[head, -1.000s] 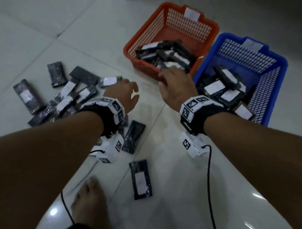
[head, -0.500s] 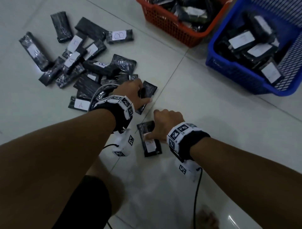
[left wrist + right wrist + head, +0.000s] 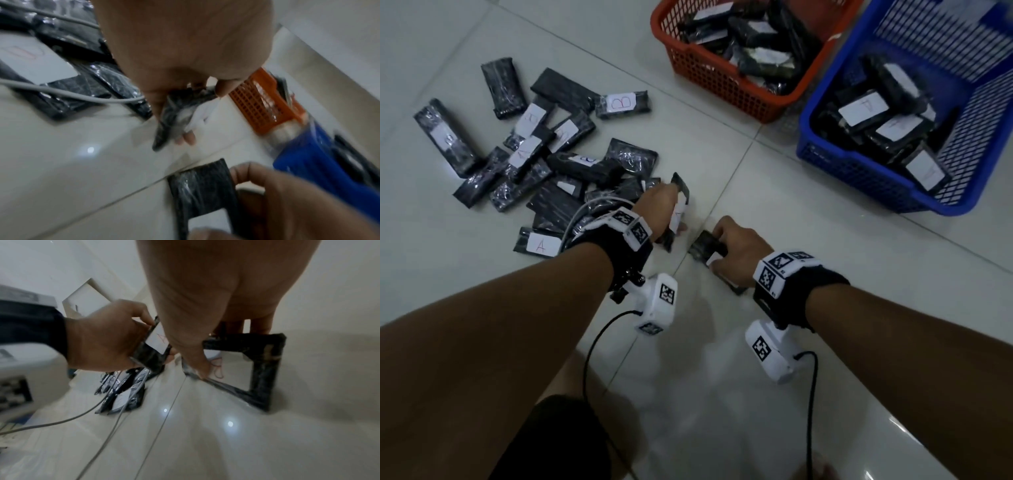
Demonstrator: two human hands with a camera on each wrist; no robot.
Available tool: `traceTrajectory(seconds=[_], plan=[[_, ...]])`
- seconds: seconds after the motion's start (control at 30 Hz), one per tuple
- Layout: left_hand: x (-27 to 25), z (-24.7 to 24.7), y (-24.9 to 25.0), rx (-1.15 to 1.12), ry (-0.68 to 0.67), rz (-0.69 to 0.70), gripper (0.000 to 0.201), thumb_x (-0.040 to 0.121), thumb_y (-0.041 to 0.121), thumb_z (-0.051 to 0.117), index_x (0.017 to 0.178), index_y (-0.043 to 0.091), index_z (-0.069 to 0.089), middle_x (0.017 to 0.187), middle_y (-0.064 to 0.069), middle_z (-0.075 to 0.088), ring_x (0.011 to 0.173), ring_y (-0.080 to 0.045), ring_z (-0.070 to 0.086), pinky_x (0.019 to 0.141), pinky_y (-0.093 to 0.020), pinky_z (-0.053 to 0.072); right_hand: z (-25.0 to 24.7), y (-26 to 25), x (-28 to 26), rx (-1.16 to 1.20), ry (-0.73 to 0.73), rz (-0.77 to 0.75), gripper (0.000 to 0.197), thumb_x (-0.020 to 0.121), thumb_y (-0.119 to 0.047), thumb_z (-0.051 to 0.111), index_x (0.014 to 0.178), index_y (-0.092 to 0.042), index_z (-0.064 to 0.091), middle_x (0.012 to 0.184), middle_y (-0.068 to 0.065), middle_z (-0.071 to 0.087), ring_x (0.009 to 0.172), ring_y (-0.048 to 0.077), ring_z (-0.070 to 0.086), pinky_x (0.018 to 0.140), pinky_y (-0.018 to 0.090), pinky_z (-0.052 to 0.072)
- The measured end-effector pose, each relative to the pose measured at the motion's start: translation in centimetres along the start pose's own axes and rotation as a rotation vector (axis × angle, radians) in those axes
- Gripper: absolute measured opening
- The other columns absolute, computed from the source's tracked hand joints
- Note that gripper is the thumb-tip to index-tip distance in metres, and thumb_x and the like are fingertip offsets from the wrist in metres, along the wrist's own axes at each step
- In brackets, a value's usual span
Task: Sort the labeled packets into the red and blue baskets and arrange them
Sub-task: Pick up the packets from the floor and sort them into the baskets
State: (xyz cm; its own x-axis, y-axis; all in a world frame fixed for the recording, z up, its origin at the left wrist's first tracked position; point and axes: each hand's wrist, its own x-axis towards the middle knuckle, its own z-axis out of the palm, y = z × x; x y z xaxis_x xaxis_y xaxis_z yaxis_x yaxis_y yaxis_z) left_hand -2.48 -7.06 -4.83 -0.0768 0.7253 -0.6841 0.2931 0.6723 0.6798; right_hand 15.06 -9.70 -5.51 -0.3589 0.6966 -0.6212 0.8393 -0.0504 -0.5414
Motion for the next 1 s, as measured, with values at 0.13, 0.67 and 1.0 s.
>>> traceTrajectory(seconds=[0.13,0.67,1.0], plan=[[-0.4,-1.4,2.9,-0.6,-0.307,-0.192,0.037,0.088,0.034,0.037,0.086,0.003,0.058,0.073,-0.014,0.061,0.061,-0.025,0.054,0.057,-0.027,0.045,-3.7,0.0,1.6,-0.091,0.188,-0.079,0.03,0.091,-0.026,0.055,0.119,-0.016,0.047,0.104,0.006,0.051,0.096,0.028,0.055,0.074,0.03,0.039],[5.5,-5.0,17.9,0.599,0.164,0.641,0.026,0.091,0.046,0.058,0.11,0.028,0.059,0.071,0.016,0.06,0.056,-0.01,0.067,0.039,-0.017,0.046,-19.4,-2.6,4.4,-0.092,0.731,-0.13,0.037,0.096,-0.034,0.053,0.131,-0.022,0.048,0.124,0.002,0.054,0.113,0.025,0.053,0.094,0.044,0.047],[11.0,-4.3,21.5,0.657,0.402,0.719,0.052,0.088,0.052,0.056,0.123,0.014,0.048,0.102,-0.015,0.064,0.086,-0.037,0.062,0.072,-0.04,0.053,-24.0,-2.7,8.2,-0.213,0.61,-0.105,0.038,0.095,-0.023,0.051,0.133,-0.025,0.044,0.121,0.002,0.058,0.109,0.026,0.056,0.093,0.041,0.045]])
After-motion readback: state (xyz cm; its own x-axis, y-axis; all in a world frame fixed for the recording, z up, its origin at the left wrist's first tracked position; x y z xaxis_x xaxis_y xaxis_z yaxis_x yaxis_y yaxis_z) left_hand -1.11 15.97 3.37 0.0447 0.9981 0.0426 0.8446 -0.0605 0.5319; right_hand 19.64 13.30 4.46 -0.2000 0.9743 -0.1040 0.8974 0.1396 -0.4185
